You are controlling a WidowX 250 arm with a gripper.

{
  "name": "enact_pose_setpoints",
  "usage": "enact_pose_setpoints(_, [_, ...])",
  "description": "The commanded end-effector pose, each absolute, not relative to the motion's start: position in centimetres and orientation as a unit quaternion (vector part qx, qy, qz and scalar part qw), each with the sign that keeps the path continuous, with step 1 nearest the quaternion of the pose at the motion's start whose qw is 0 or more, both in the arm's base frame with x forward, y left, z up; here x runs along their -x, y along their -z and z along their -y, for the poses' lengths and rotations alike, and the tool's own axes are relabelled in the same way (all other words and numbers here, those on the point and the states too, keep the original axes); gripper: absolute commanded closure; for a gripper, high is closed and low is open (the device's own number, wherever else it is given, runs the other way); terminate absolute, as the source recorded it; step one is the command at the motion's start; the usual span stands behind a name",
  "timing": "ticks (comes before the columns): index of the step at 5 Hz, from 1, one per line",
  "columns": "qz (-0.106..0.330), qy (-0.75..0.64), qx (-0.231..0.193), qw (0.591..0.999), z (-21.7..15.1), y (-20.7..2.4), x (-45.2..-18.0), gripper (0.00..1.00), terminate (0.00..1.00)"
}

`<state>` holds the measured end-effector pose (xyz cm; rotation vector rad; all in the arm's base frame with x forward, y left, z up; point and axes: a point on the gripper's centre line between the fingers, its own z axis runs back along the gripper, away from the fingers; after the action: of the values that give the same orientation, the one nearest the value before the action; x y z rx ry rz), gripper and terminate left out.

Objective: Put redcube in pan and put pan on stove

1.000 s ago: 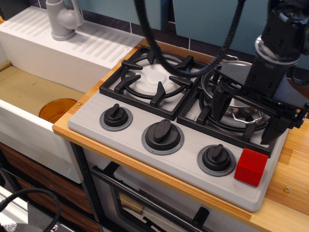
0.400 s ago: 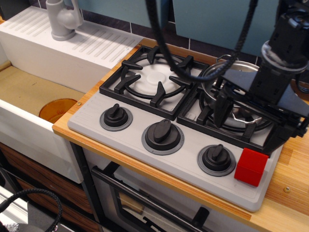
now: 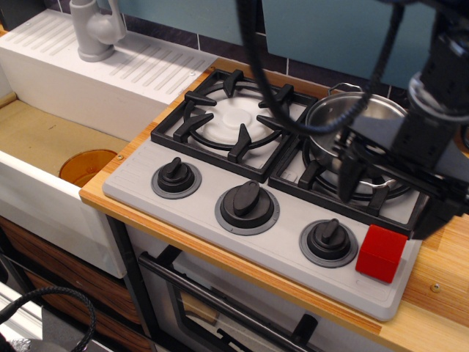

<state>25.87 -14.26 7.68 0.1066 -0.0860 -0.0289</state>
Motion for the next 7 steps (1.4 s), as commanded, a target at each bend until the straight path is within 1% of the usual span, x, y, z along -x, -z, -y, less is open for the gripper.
enact_pose_setpoints(1, [0.085,0.024,-0.031,0.996,14.7,-5.8,-26.6,0.0,0.0])
enact_pose_setpoints(3, [0.098,0.028,-0.03,0.994,14.2,-4.0,-26.4,0.0,0.0])
enact_pose_setpoints(5, [0.098,0.026,-0.019,0.995,13.8,-2.8,-26.5,0.0,0.0])
enact_pose_setpoints(6, [0.09,0.022,-0.026,0.995,13.9,-2.6,-26.7,1.0,0.0])
enact_pose_setpoints(7, [0.081,0.025,-0.028,0.996,13.6,-3.2,-26.9,1.0,0.0])
